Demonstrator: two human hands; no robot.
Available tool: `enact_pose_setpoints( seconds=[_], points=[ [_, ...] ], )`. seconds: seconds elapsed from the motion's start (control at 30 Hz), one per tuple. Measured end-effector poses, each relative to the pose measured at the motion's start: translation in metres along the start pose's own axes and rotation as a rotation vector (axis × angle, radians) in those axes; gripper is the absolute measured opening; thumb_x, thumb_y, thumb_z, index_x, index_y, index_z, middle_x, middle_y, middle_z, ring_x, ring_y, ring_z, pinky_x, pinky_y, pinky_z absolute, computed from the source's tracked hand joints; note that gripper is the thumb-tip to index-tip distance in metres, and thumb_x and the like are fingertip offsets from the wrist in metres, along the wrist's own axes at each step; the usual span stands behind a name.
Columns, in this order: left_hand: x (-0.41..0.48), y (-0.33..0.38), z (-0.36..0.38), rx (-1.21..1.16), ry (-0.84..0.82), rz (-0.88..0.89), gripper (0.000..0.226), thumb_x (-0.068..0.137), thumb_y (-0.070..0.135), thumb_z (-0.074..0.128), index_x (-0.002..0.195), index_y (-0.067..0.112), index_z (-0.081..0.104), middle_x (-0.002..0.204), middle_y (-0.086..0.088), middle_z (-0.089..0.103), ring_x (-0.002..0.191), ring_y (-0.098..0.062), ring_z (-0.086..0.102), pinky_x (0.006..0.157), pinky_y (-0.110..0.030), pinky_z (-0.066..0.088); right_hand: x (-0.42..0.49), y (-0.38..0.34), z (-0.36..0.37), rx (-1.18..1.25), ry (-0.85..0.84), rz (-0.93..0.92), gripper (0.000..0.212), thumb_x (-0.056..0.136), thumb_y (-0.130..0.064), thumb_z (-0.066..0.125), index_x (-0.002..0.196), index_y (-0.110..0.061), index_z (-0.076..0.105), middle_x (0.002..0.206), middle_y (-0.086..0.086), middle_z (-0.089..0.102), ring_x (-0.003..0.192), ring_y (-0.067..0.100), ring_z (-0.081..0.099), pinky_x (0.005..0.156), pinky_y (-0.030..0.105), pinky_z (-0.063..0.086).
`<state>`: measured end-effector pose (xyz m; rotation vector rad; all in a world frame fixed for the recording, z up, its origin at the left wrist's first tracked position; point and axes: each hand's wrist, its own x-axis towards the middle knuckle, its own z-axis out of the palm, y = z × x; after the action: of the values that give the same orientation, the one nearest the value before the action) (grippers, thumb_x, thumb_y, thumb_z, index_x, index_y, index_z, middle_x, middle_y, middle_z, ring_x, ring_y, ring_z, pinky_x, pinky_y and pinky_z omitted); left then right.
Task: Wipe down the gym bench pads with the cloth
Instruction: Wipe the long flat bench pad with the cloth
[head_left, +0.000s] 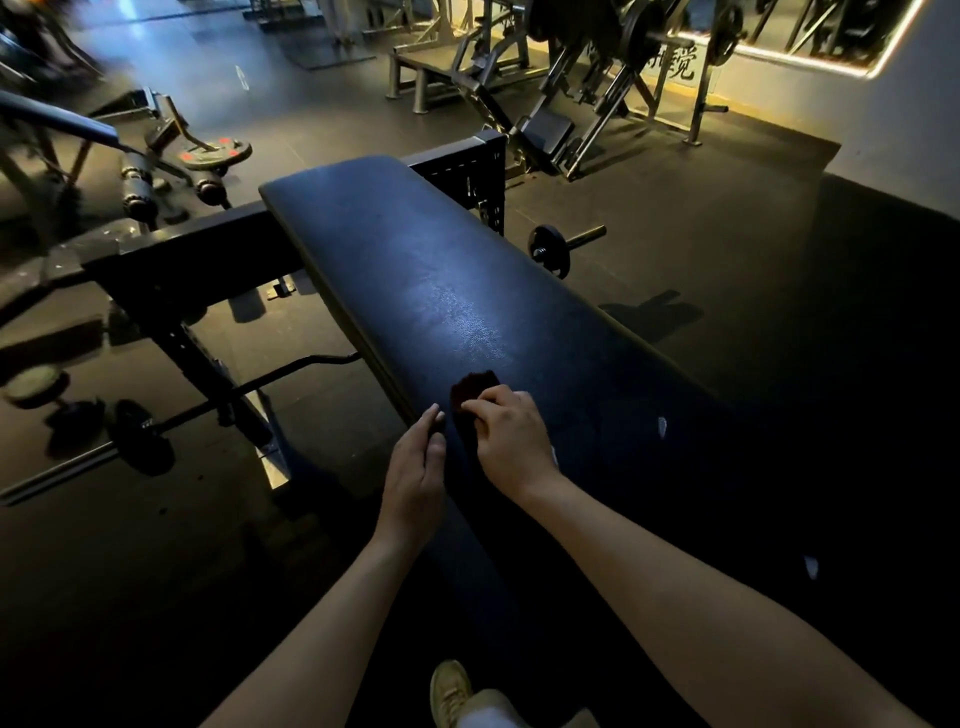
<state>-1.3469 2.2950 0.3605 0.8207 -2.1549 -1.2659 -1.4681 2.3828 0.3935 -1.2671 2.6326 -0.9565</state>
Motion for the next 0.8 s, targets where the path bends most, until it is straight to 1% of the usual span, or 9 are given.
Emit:
enact_pose_setpoints(
  seconds=[0.13,0.2,0.3,0.37,0.43,0.5,0.6,0.7,0.8],
  points=[
    [-0.006,0.009,0.000,-0.093,0.138,-0.100,0.045,0.104,0.036,0.037,0.144,0.024,0.053,0.127,0.002,0.056,0.112,0.020,0.044,0.104,-0.020,0.035,-0.001,-0.025,0.001,0.141,-0.089,-0.017,0.032,0.099,-0.017,0.052,0.127,-0.021,0.068,0.128,0.000,0.063,0.116,0.025,0.054,0.095,0.032,0.041],
    [-0.005,0.013,-0.001,-0.225,0.194,-0.153,0.040,0.107,0.029,0.037,0.142,0.022,0.055,0.131,0.001,0.061,0.117,0.009,0.052,0.104,-0.020,0.038,-0.004,-0.034,-0.001,0.203,-0.140,-0.019,0.034,0.099,-0.019,0.052,0.129,-0.023,0.066,0.129,0.001,0.065,0.117,0.023,0.058,0.098,0.035,0.045],
    [0.001,0.016,0.000,-0.342,0.178,-0.247,0.037,0.108,0.031,0.040,0.142,0.022,0.051,0.136,0.000,0.058,0.128,-0.015,0.053,0.109,-0.033,0.040,-0.010,-0.034,-0.002,0.447,-0.245,0.107,0.036,0.100,-0.023,0.050,0.133,-0.028,0.063,0.129,-0.003,0.067,0.119,0.013,0.060,0.107,0.037,0.045],
    [0.006,0.017,0.001,-0.280,0.172,-0.242,0.049,0.100,0.041,0.045,0.143,0.019,0.049,0.137,-0.004,0.056,0.129,-0.019,0.052,0.113,-0.038,0.040,-0.016,-0.030,0.001,0.629,-0.264,0.142,0.037,0.099,-0.022,0.049,0.134,-0.027,0.062,0.130,-0.005,0.066,0.121,0.007,0.059,0.109,0.036,0.045],
    [0.009,0.014,-0.003,-0.204,0.155,-0.218,0.059,0.091,0.046,0.048,0.143,0.018,0.051,0.136,-0.007,0.057,0.126,-0.019,0.053,0.112,-0.044,0.041,-0.020,-0.030,0.001,0.661,-0.227,0.144,0.036,0.100,-0.018,0.050,0.133,-0.024,0.063,0.127,-0.004,0.067,0.118,0.006,0.061,0.108,0.035,0.047],
    [0.012,0.010,-0.011,-0.159,0.128,-0.180,0.054,0.088,0.039,0.051,0.138,0.019,0.055,0.132,-0.006,0.061,0.122,-0.019,0.056,0.110,-0.045,0.044,-0.024,-0.029,0.000,0.578,-0.118,0.117,0.032,0.100,-0.016,0.052,0.129,-0.020,0.065,0.120,-0.003,0.070,0.110,0.007,0.064,0.102,0.033,0.050],
    [0.015,0.005,-0.030,-0.102,0.160,-0.122,0.043,0.090,0.025,0.053,0.132,0.019,0.059,0.129,-0.006,0.062,0.119,-0.018,0.057,0.109,-0.047,0.045,-0.036,-0.025,0.005,0.290,0.039,-0.001,0.029,0.097,-0.018,0.054,0.123,-0.020,0.067,0.117,-0.005,0.069,0.109,0.012,0.060,0.095,0.032,0.050],
    [0.016,-0.004,-0.044,0.019,0.288,-0.078,0.037,0.099,0.011,0.054,0.135,0.016,0.057,0.131,-0.007,0.055,0.118,-0.009,0.048,0.109,-0.043,0.043,-0.049,-0.019,0.014,0.154,0.045,-0.068,0.031,0.095,-0.017,0.056,0.124,-0.022,0.066,0.120,-0.010,0.065,0.116,0.008,0.050,0.096,0.027,0.046],
    [0.018,-0.008,-0.039,0.106,0.218,-0.072,0.043,0.101,0.012,0.052,0.143,0.019,0.049,0.136,-0.007,0.048,0.122,-0.013,0.047,0.108,-0.043,0.042,-0.052,-0.019,0.016,0.053,0.057,-0.148,0.028,0.095,-0.018,0.057,0.121,-0.019,0.067,0.116,-0.008,0.066,0.116,0.012,0.051,0.094,0.029,0.048]
  ],
)
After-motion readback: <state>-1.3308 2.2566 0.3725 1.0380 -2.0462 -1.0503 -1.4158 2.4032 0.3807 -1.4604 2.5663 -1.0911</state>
